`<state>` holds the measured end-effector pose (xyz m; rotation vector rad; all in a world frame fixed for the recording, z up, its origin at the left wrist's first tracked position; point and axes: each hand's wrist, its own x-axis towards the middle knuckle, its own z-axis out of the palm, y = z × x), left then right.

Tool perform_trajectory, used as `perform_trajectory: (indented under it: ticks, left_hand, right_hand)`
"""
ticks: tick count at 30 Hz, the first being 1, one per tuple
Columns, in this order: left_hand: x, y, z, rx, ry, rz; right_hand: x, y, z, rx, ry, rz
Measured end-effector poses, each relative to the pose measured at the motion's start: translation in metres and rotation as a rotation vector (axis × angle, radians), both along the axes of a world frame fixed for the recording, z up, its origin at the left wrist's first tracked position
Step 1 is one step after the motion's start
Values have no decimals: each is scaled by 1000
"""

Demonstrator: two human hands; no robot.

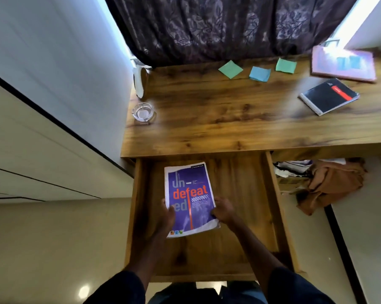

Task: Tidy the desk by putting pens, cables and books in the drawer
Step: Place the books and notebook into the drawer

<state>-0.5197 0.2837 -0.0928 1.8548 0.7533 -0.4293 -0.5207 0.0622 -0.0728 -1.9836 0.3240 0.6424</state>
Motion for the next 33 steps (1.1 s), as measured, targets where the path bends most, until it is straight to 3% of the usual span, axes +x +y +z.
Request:
perform_trajectory:
  ticks: [4, 8, 15, 21, 24, 29, 33]
  left_hand:
    - [21, 56, -29, 308, 8, -211]
    - [35, 106, -102, 404, 77, -311]
    - [20, 106, -50, 491, 39, -792]
    - [16, 109, -54, 551, 66, -899]
    - [13, 110, -54, 594, 66, -953]
    - [10, 112, -52, 620, 89, -1030]
    - [12, 114, -50, 604, 99, -1049]
  right_hand:
    - [4, 56, -28, 4, 49, -67]
    - [7, 93, -53, 15, 74, -95]
    - [1, 119, -69, -17, 1, -53]
    - [-4, 120, -121, -355, 4, 121]
    - [4, 142, -79, -465, 200, 241]
    - [6, 150, -69, -581, 180, 333]
    - [5, 132, -72, -529, 126, 328]
